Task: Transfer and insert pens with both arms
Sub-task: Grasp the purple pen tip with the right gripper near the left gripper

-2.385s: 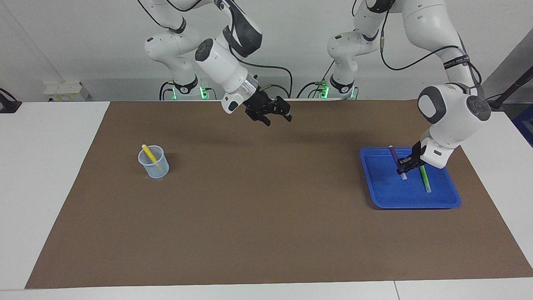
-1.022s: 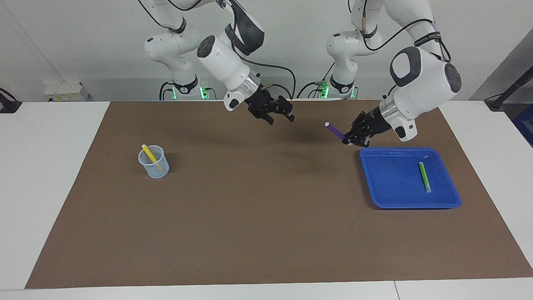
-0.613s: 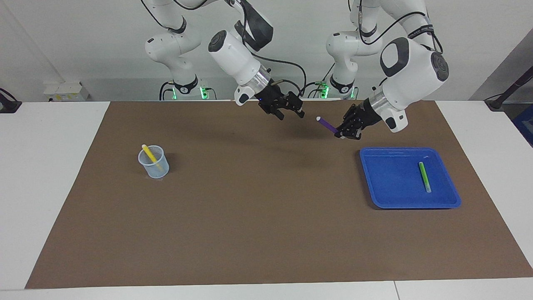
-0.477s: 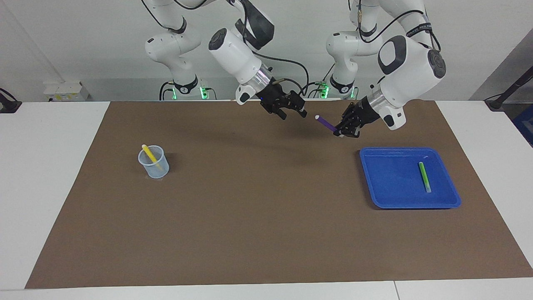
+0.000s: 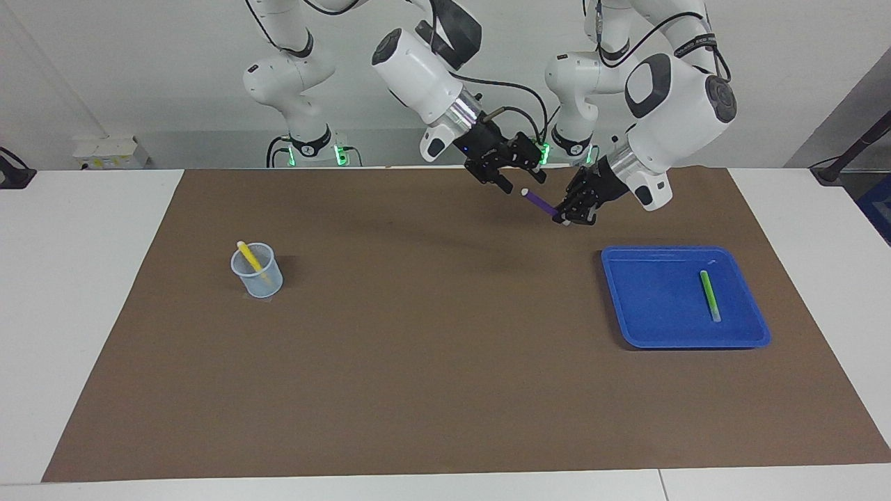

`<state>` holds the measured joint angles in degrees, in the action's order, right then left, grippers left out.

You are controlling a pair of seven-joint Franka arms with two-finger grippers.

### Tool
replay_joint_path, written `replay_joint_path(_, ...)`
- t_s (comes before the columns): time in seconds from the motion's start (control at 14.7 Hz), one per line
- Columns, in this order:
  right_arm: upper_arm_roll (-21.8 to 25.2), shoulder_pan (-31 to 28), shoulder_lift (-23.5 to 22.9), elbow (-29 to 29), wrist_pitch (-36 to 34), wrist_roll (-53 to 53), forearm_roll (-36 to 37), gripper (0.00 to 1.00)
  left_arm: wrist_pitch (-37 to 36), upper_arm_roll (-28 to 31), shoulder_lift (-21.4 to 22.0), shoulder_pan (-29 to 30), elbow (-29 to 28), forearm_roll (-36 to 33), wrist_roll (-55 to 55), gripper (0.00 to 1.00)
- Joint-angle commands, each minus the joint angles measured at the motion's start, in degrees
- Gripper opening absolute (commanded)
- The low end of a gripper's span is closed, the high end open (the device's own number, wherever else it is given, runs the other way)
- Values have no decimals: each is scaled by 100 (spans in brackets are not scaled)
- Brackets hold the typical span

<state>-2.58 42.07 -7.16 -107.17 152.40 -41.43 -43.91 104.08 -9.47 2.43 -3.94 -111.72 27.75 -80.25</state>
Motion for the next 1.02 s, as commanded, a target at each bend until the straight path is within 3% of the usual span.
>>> replay_joint_path(0.0,12,11,-250,179,97,47,31,76,156,68,179,-107,-201,56,-140,0)
replay_joint_path(0.27,12,-15,-312,188,88,258,22,69,139,68,187,-116,-201,56,-149,0)
replay_joint_path(0.61,12,29,-312,179,88,267,5,45,113,68,222,-116,-201,56,-166,0)
replay_joint_path(0.89,12,38,-312,144,80,276,5,44,86,68,258,-116,-201,56,-166,0)
replay_joint_path(0.95,12,38,-312,135,80,276,5,39,86,68,258,-107,-210,56,-166,0)
